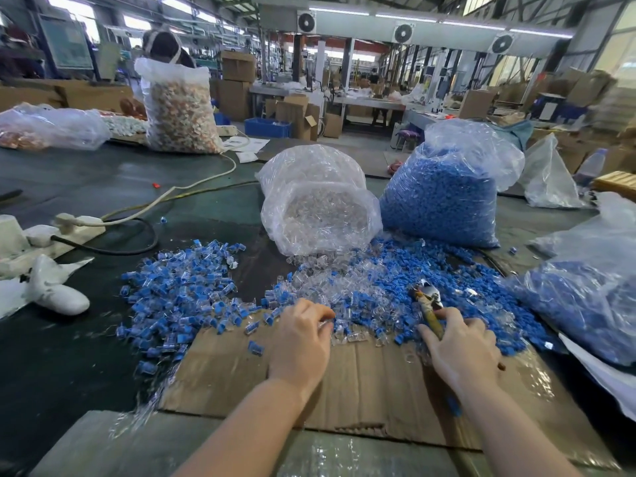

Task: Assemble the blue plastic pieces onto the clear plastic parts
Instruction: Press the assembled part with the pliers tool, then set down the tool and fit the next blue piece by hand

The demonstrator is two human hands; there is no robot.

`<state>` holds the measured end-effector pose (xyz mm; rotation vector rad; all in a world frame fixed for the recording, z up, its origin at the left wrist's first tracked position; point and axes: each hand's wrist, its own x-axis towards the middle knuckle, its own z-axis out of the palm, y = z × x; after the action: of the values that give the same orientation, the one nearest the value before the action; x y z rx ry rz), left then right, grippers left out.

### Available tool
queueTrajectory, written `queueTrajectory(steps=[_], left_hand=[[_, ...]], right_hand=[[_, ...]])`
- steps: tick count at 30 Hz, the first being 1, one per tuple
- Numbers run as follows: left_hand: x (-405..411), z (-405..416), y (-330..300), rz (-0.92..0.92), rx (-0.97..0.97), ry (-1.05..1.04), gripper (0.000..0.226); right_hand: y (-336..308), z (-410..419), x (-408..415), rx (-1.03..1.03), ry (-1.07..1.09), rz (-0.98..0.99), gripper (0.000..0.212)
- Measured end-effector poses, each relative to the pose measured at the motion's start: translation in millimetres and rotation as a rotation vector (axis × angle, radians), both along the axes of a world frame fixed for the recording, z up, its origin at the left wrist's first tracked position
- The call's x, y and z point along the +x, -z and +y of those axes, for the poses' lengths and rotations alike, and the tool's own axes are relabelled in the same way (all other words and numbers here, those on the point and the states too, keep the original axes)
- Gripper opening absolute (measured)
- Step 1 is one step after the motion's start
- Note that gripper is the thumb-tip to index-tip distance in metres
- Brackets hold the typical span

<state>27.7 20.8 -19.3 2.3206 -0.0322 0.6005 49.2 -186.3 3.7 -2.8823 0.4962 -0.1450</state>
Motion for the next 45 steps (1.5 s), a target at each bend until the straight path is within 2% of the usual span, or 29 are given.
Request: queueTrajectory(steps=[4,8,9,12,14,16,20,24,26,29,31,35,40,45], left_hand=[[-0.7,-13.5,10.3,0.036,0.001,0.039,0.019],[-1.9,-12.6,16.3,0.023,-0.006,0.015,0.019],[-1.9,-12.0,17.0,0.024,-0.008,0.011,0.019],[-3.1,-11.0,16.6,0.024,-0.005,0.008,0.021],[-4.5,-10.8,15.3,0.022,-0.021,0.012,0.022],[-6.3,-10.6,13.4,0.024,-0.057,0.018,0.023],[-8.4,-10.1,11.8,0.033,-0.114,0.051,0.024],[-7.9,-9.3,10.2,0.041,-0.163,0.056,0.019],[-7.7,-9.6,8.8,0.049,-0.187,0.058,0.017],[-7.6,-10.0,8.3,0.057,-0.201,0.074,0.015],[-7.5,-10.0,8.7,0.048,-0.202,0.077,0.013],[-7.1,-9.6,9.1,0.043,-0.193,0.085,0.013],[-6.9,-10.4,9.4,0.084,-0.205,0.135,0.016],[-11.3,-9.3,5.9,0.096,-0.256,0.093,0.014]], right_hand=[[-3.0,4.4,-3.6,0.007,0.003,-0.005,0.05],[-2.5,16.4,-15.2,-0.047,-0.156,-0.332,0.031],[-2.0,20.7,-18.1,-0.082,-0.21,-0.353,0.024],[2.3,32.7,-20.7,-0.214,-0.27,-0.213,0.02],[5.2,36.3,-18.4,-0.226,-0.267,-0.165,0.016],[7.7,38.8,-16.4,-0.222,-0.264,-0.16,0.012],[8.4,42.9,-14.8,-0.249,-0.219,-0.19,0.022],[9.0,44.0,-15.3,-0.231,-0.208,-0.211,0.019],[8.7,47.4,-17.3,-0.177,-0.211,-0.278,0.014],[10.0,57.9,-22.6,0.079,-0.314,-0.447,0.008],[13.1,67.1,-26.8,0.222,-0.379,-0.474,0.007],[24.2,76.6,-33.1,0.283,-0.442,-0.445,0.009],[26.8,71.2,-35.5,0.409,-0.42,-0.46,0.005],[27.1,69.8,-37.8,0.543,-0.418,-0.473,0.003]])
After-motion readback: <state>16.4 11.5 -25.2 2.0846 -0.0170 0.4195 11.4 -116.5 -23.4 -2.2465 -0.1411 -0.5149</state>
